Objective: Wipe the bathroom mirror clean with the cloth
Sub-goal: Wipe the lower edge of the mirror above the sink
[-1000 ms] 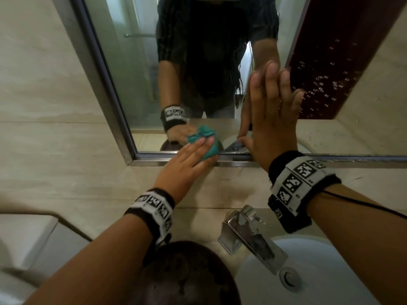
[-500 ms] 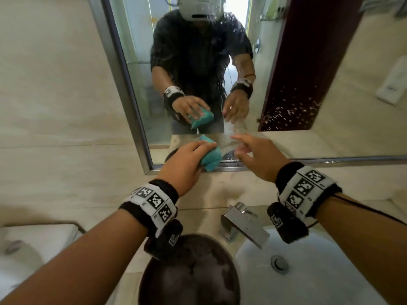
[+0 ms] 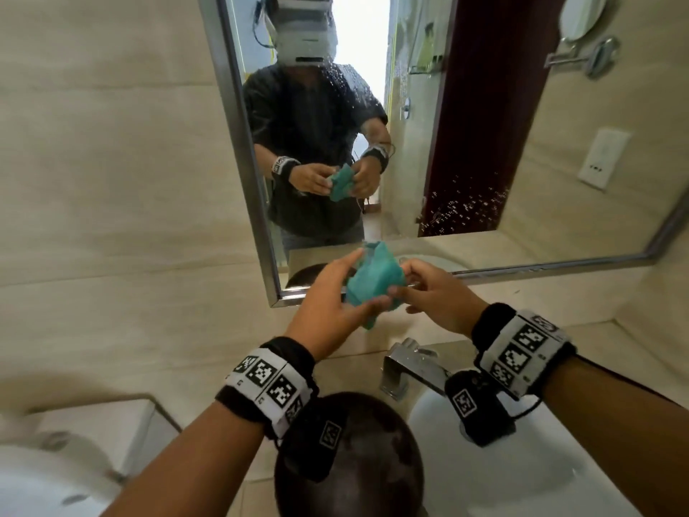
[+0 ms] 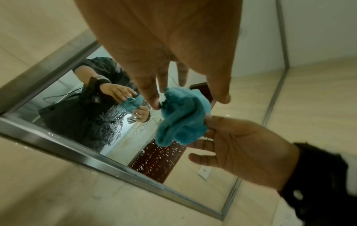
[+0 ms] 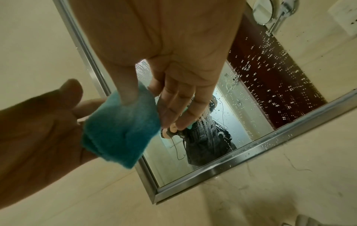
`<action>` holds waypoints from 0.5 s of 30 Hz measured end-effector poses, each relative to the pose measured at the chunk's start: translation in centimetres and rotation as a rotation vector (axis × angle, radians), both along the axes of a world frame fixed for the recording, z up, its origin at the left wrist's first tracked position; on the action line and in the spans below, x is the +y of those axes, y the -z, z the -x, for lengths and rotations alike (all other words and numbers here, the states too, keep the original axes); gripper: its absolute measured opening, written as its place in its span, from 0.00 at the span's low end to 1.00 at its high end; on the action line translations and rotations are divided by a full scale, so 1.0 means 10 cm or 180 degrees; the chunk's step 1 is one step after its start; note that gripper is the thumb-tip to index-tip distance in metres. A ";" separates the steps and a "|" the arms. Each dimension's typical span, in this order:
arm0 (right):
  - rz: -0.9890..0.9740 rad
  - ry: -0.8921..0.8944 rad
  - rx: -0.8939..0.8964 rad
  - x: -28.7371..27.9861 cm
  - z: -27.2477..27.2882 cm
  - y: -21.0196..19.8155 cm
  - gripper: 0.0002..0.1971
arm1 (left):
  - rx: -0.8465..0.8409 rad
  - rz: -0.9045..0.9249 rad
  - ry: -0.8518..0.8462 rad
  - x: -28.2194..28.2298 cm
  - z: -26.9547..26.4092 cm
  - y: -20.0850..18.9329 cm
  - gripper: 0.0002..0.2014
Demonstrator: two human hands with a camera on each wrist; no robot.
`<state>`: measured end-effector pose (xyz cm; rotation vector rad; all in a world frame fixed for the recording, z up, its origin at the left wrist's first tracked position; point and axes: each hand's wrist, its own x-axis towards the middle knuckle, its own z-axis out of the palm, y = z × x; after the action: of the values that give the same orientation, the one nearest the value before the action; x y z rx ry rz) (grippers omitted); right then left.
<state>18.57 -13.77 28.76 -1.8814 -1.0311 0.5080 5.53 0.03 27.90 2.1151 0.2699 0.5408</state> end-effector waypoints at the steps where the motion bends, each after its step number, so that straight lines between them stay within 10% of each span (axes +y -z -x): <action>1: -0.0052 0.0011 -0.0050 -0.01 0.03 -0.01 0.10 | 0.0043 0.0362 0.0020 0.01 0.03 -0.02 0.37; 15: -0.0348 -0.0172 0.0408 -0.18 0.12 -0.03 0.13 | 0.0192 0.1438 0.0126 -0.10 0.10 0.09 0.14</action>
<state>17.40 -15.61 29.02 -1.7063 -1.0067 0.5844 4.57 -1.00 26.96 1.6953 0.3482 0.3528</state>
